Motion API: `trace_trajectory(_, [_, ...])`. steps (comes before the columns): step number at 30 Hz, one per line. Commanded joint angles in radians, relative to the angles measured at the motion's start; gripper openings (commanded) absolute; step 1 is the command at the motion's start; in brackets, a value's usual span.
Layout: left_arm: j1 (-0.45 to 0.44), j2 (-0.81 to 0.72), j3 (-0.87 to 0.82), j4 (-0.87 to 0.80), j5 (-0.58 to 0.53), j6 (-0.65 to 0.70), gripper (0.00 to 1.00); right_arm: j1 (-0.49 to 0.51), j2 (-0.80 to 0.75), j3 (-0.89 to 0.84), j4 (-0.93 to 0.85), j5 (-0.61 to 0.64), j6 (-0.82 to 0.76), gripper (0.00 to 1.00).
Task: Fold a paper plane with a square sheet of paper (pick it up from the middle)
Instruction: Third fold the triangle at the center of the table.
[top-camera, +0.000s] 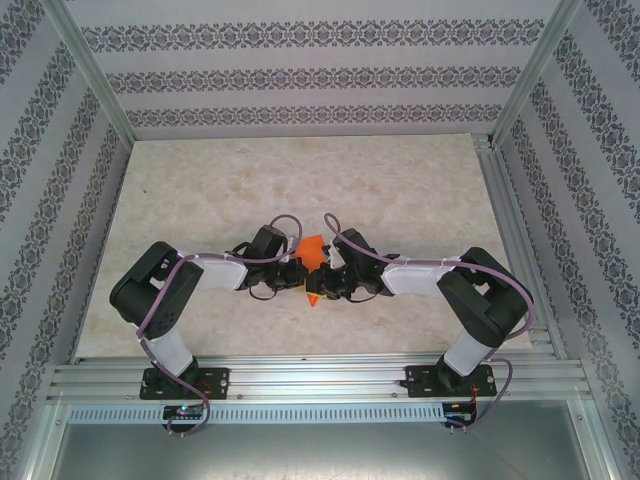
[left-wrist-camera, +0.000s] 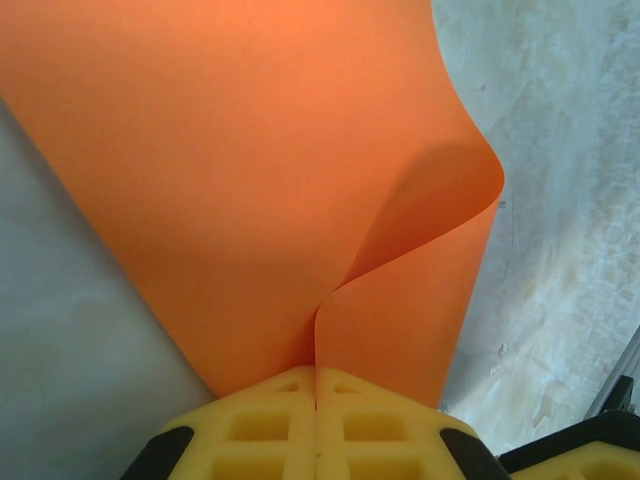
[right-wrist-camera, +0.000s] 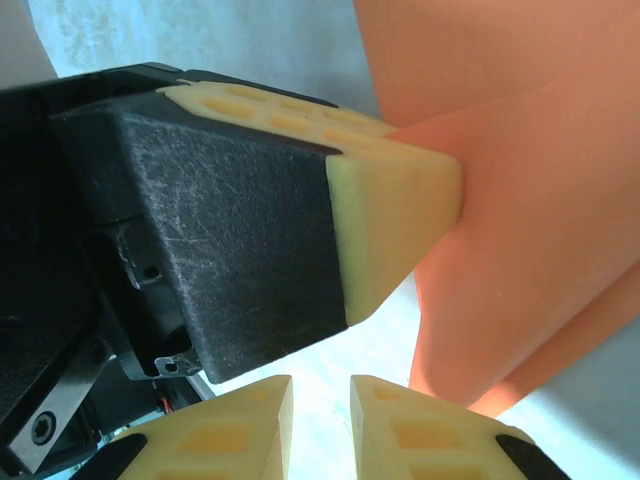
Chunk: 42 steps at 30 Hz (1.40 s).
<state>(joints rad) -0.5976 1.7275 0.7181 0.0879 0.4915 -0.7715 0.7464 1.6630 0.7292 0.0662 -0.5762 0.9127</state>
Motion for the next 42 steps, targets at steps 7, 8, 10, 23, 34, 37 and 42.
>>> trace_trajectory(7, [-0.004, 0.014, -0.012, 0.011, 0.01, -0.009, 0.08, 0.012, 0.053, -0.003, -0.025, 0.029, -0.026, 0.22])
trace_trajectory(8, [-0.004, 0.014, -0.012, 0.011, 0.01, -0.009, 0.08, 0.013, 0.055, -0.001, -0.041, 0.038, -0.033, 0.22])
trace_trajectory(10, [-0.004, 0.011, -0.01, 0.008, 0.014, -0.009, 0.08, 0.011, 0.051, -0.001, -0.055, 0.045, -0.04, 0.22])
trace_trajectory(23, [-0.006, 0.027, 0.014, -0.005, 0.018, 0.006, 0.09, 0.012, 0.04, -0.006, -0.01, 0.011, -0.021, 0.25])
trace_trajectory(34, [-0.004, 0.024, 0.047, -0.085, -0.015, 0.055, 0.08, 0.008, -0.014, -0.024, 0.013, 0.01, 0.0, 0.25])
trace_trajectory(37, [-0.005, 0.029, 0.045, -0.078, -0.015, 0.05, 0.08, 0.013, 0.001, -0.028, 0.033, -0.002, 0.013, 0.25])
trace_trajectory(42, [-0.006, 0.037, 0.046, -0.05, 0.016, 0.04, 0.09, 0.016, 0.009, -0.025, 0.036, 0.008, 0.018, 0.25])
